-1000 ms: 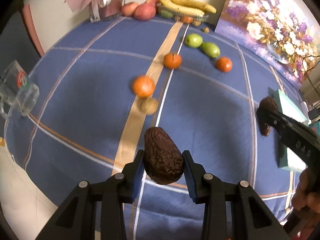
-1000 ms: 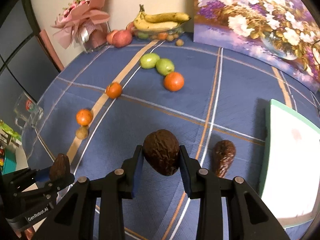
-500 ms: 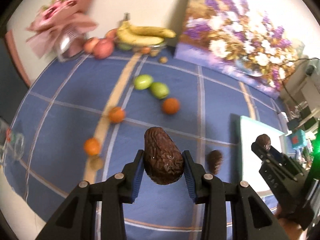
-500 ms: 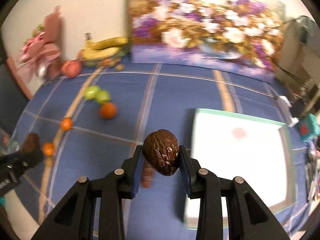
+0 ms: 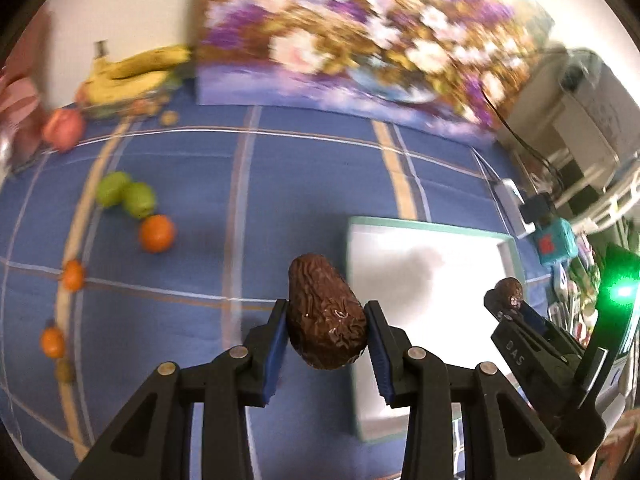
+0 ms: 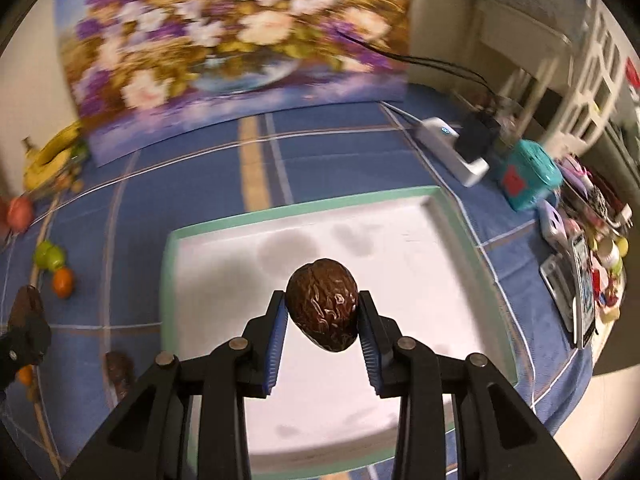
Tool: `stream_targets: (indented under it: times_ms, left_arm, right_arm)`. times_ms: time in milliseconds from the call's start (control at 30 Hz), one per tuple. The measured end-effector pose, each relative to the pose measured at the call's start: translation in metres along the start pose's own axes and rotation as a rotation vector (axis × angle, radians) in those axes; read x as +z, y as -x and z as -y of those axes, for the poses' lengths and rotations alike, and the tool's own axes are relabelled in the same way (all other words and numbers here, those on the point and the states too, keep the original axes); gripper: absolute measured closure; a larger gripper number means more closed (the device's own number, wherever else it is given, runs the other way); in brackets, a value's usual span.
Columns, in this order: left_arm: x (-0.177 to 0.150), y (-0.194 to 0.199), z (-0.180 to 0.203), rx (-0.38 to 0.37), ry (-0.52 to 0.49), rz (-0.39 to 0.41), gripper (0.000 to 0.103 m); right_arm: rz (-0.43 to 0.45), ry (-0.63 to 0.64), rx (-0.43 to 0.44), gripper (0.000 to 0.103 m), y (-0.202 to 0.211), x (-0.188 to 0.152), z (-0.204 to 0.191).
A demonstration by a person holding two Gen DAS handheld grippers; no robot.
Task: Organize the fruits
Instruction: 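Carry both held brown fruits over the white tray with both tools, then open both tools to drop the brown fruits into the tray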
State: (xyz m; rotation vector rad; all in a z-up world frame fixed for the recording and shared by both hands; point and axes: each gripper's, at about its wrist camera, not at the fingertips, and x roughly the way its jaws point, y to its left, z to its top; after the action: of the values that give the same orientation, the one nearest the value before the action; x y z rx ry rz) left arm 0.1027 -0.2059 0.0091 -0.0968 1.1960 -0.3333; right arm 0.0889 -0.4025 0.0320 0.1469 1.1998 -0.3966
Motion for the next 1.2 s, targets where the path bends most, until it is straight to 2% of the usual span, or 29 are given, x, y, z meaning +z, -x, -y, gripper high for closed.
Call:
stream_targets:
  times_ms: [267,367,667,967,1100,1200]
  left_arm:
    - [0.013,-0.061,0.05,-0.066,-0.069,-0.082,0.063]
    - [0.015,-0.077,0.057,-0.063,-0.089,-0.099,0.063]
    - [0.01,-0.106,0.056,-0.049,-0.088,-0.152,0.063]
    - [0.003,-0.116,0.054,-0.028,-0.093,-0.172,0.06]
    - [0.004,-0.114,0.057,-0.044,-0.094,-0.172,0.051]
    - [0.005,-0.107,0.062,-0.038,-0.107,-0.163,0.041]
  right_arm:
    - [-0.056,-0.056,-0.046,0.067,-0.036,0.01,0.026]
    - [-0.082,-0.061,-0.063,0.067,-0.05,0.01,0.031]
    - [-0.147,-0.062,-0.086,0.067,-0.075,0.001,0.033]
    - [-0.16,-0.068,-0.079,0.066,-0.077,-0.005,0.033]
    - [-0.158,-0.056,-0.096,0.049,-0.074,-0.005,0.033]
    - [-0.148,-0.048,-0.094,0.046,-0.071,-0.003,0.032]
